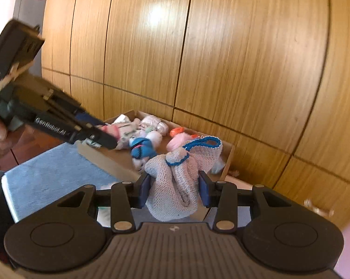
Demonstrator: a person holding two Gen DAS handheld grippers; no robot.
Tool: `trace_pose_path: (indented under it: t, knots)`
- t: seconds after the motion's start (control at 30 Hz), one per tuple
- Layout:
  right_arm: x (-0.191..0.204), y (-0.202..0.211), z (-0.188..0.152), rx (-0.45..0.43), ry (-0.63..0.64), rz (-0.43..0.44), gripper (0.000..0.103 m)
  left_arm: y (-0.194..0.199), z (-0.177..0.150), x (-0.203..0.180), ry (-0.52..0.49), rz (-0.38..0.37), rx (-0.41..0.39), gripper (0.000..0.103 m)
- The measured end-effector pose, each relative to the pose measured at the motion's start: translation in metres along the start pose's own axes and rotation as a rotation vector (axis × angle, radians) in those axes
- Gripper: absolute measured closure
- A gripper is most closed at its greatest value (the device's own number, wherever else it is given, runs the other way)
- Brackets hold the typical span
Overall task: Organize objects
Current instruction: 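Carry both socks into the box and open both tools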
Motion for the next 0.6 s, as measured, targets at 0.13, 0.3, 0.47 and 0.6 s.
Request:
trace_pose_path:
  t: [0.13, 0.3, 0.47, 0.6]
  knots:
    - [-0.008, -0.029, 0.009, 0.033, 0.029, 0.011, 0.064, -0.032, 0.018, 0.004, 0.022, 0.031, 0.020, 0.068]
    - [-0.014, -0.064, 0.006, 0.090, 0.052, 0.034, 0.064, -0.071, 0.019, 0.011, 0.085, 0.025, 0.076, 0.068]
    - [-0.018, -0.092, 0.000, 0.126, 0.055, 0.049, 0.064, -0.100, 0.010, 0.013, 0.103, 0.023, 0.123, 0.068]
    - [-0.022, -0.107, -0.004, 0.144, 0.050, 0.060, 0.064, -0.117, 0.002, 0.018, 0.086, 0.038, 0.148, 0.068]
Point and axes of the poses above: each gripper's, at about its wrist camera, not at the fingertips, and y roughly against the way its jaws point, x to its left, z to its top, the point moved 10 cm from there along -y, roughly the way its jaws point, and after that the axes turned 2 degrees about -x, right-handed, at the moved point
